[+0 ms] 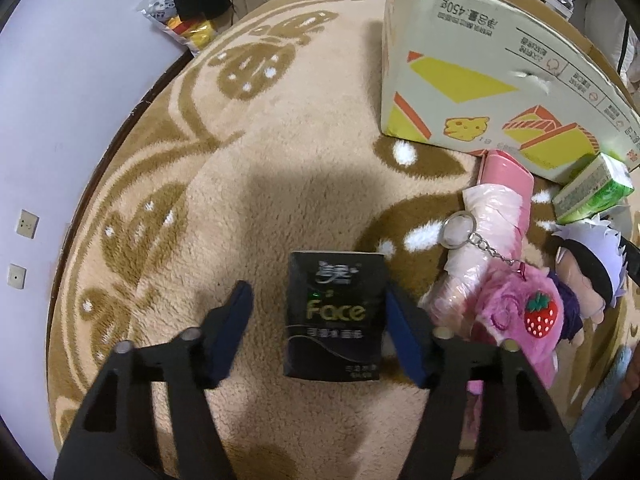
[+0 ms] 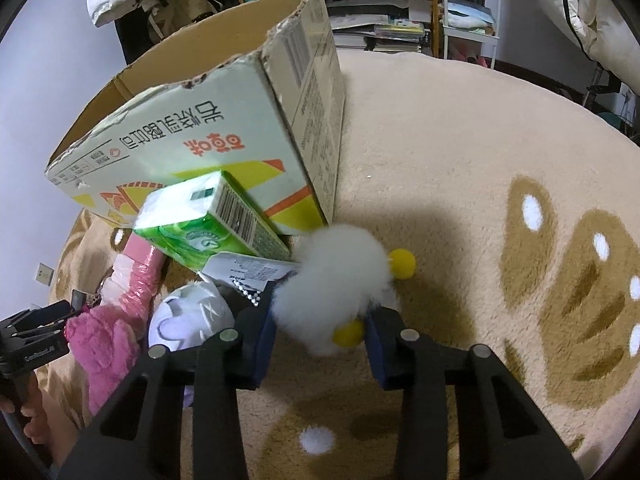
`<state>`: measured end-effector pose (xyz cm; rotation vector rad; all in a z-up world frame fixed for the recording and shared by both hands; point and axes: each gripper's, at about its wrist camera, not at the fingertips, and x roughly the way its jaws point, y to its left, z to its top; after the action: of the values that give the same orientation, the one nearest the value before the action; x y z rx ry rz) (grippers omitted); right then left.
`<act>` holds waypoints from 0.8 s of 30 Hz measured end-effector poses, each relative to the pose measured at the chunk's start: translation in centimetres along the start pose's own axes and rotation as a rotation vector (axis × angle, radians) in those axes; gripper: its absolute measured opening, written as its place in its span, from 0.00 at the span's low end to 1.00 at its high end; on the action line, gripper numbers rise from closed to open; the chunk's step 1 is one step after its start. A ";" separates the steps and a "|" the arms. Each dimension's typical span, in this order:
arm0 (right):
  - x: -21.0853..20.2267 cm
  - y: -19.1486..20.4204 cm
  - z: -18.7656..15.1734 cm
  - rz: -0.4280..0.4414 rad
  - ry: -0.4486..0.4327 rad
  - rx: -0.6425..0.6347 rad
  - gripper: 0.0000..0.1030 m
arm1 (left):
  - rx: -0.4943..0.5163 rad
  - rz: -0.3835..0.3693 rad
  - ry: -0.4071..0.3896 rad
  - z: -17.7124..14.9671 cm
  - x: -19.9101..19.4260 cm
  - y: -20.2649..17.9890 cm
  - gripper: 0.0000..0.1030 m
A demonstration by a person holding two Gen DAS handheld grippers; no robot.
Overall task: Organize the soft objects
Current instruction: 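Grasp the black Face tissue pack with left tool while right tool grasps white chick, then drop the tissue pack into the box with left tool while right tool releases the chick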
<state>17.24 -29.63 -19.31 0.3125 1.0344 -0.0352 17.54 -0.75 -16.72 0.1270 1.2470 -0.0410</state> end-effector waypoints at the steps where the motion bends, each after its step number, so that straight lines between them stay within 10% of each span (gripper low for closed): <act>1: 0.0 0.0 0.0 0.003 0.002 0.004 0.39 | 0.001 -0.003 0.004 0.0 0.1 0.0 0.51; 24: -3.1 -0.1 -0.3 0.008 -0.075 -0.014 0.37 | -0.021 0.029 -0.119 -0.6 -3.2 0.4 0.44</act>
<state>15.41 -30.03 -16.84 0.3005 0.9589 -0.0317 15.98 -0.38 -13.87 0.1224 1.1261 -0.0101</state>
